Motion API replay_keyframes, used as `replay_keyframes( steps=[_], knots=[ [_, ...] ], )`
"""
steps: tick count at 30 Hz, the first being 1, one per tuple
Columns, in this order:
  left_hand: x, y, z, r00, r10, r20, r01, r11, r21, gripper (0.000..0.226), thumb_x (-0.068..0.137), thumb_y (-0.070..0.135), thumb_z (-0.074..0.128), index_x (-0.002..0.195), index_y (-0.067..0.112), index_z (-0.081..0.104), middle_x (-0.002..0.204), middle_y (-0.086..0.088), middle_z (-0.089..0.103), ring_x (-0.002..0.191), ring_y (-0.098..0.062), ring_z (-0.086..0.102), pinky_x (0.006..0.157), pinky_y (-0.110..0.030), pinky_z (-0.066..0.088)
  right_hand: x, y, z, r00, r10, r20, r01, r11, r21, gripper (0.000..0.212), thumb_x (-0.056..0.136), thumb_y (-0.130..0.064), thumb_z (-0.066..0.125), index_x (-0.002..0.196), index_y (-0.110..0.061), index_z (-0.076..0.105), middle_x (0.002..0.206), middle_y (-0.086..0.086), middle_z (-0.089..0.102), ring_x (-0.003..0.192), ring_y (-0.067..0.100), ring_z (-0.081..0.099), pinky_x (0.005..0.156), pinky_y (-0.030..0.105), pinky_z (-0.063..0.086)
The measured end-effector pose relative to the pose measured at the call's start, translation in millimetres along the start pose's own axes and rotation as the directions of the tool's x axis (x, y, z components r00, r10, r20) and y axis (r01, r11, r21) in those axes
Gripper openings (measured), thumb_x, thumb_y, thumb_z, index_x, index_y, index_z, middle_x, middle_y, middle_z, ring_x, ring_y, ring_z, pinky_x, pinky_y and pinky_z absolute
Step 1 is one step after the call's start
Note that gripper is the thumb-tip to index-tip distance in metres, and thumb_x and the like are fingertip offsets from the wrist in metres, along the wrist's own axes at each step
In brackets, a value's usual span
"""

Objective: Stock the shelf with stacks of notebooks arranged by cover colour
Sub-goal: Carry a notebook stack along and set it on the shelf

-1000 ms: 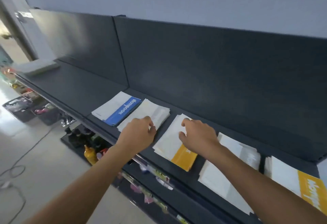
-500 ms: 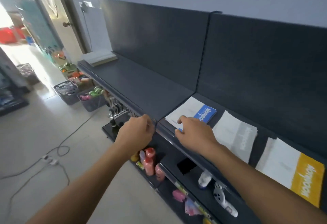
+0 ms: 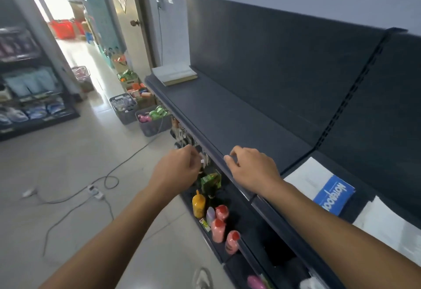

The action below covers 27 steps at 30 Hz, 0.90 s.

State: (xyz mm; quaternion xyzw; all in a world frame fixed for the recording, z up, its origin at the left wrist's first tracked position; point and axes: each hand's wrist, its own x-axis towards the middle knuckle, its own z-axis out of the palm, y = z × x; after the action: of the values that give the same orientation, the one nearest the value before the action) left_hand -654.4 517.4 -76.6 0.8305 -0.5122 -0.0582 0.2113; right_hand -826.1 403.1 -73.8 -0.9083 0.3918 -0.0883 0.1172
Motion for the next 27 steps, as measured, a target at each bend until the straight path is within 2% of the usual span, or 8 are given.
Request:
replay_keyframes(
  steps=[4,7,10,16,22,25,27],
  knots=[
    [44.7,-26.9,-8.1,0.999,-0.024,-0.036,0.024,1.000,0.001,0.020,0.097,0.034,0.049,0.102,0.024,0.065,0.091,0.005,0.070,0.084,-0.018,0.064,0.073,-0.040,0.056,57.1,-16.1,10.8,0.999,-0.042,-0.007,0.042,0.999,0.001,0.041,0.104,-0.052,0.031,0.104,-0.022,0.059,0.097,-0.001,0.067,0.083,0.024,0.063,0.071,0.040,0.051],
    [76.0,-48.1,-9.7,0.999,-0.029,-0.015,0.030,0.999,0.022,0.018,0.098,0.036,0.049,0.100,0.025,0.063,0.092,0.007,0.068,0.082,-0.015,0.062,0.072,-0.040,0.056,98.7,-26.6,21.2,0.998,-0.069,-0.013,0.069,0.997,-0.021,0.036,0.104,-0.050,0.034,0.103,-0.022,0.057,0.096,-0.002,0.065,0.080,0.023,0.061,0.065,0.036,0.041],
    [111.3,-72.4,-8.3,0.999,-0.033,0.012,0.032,0.998,0.055,0.017,0.099,0.036,0.049,0.101,0.026,0.063,0.093,0.008,0.067,0.082,-0.014,0.062,0.072,-0.039,0.057,138.9,-33.3,35.3,0.994,-0.103,-0.026,0.101,0.994,-0.049,0.031,0.104,-0.047,0.037,0.105,-0.023,0.056,0.096,-0.003,0.065,0.078,0.022,0.060,0.062,0.034,0.037],
    [171.5,-114.6,-7.4,0.998,-0.065,0.003,0.065,0.997,0.037,0.018,0.099,0.036,0.049,0.104,0.028,0.065,0.098,0.009,0.066,0.085,-0.014,0.061,0.073,-0.035,0.055,214.6,-48.6,58.0,0.995,-0.099,0.002,0.099,0.995,-0.025,0.033,0.105,-0.047,0.035,0.102,-0.022,0.056,0.095,-0.002,0.063,0.075,0.021,0.056,0.063,0.034,0.037],
    [216.6,-155.3,-20.3,0.997,-0.077,-0.025,0.077,0.997,0.006,0.019,0.098,0.036,0.050,0.107,0.026,0.065,0.099,0.011,0.066,0.083,-0.012,0.060,0.072,-0.033,0.052,271.7,-80.1,65.5,0.993,-0.114,0.037,0.115,0.993,-0.031,0.029,0.104,-0.044,0.038,0.104,-0.021,0.056,0.099,-0.002,0.064,0.083,0.024,0.063,0.067,0.037,0.045],
    [238.2,-179.3,-29.5,0.997,-0.058,-0.047,0.057,0.998,-0.026,0.015,0.096,0.035,0.052,0.102,0.029,0.064,0.095,0.015,0.066,0.077,-0.007,0.060,0.069,-0.030,0.050,296.7,-96.8,66.7,0.993,-0.102,0.051,0.104,0.994,-0.037,0.028,0.103,-0.042,0.040,0.107,-0.020,0.056,0.103,-0.001,0.065,0.090,0.027,0.065,0.075,0.041,0.051],
    [255.3,-198.1,-35.7,0.998,-0.033,-0.045,0.031,0.999,-0.033,0.013,0.096,0.036,0.051,0.100,0.032,0.063,0.093,0.016,0.065,0.076,-0.004,0.058,0.068,-0.029,0.050,316.2,-108.4,69.9,0.994,-0.096,0.048,0.098,0.994,-0.045,0.027,0.103,-0.041,0.040,0.108,-0.020,0.056,0.105,-0.001,0.065,0.091,0.027,0.065,0.075,0.040,0.050]
  ],
)
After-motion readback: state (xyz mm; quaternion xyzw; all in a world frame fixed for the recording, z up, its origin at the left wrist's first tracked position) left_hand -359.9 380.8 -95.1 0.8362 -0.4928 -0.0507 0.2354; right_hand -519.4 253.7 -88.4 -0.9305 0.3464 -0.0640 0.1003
